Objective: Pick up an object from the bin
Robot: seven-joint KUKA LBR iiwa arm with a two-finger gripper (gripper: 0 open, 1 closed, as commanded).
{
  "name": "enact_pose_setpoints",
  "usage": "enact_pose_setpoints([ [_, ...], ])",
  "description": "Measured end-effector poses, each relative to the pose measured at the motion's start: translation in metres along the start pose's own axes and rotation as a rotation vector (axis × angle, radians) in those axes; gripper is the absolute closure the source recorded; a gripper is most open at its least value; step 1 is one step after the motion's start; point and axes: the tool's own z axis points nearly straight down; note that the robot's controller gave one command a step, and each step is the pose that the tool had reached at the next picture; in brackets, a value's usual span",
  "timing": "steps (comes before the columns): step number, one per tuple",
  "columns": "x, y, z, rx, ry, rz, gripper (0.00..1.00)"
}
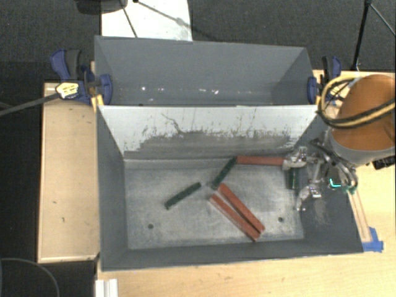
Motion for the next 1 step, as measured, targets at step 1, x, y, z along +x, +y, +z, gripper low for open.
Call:
enact_pose_setpoints([
  [1,-0.0020,0.0004,-0.0038,0.001,-0.008,-0.004,0.00],
])
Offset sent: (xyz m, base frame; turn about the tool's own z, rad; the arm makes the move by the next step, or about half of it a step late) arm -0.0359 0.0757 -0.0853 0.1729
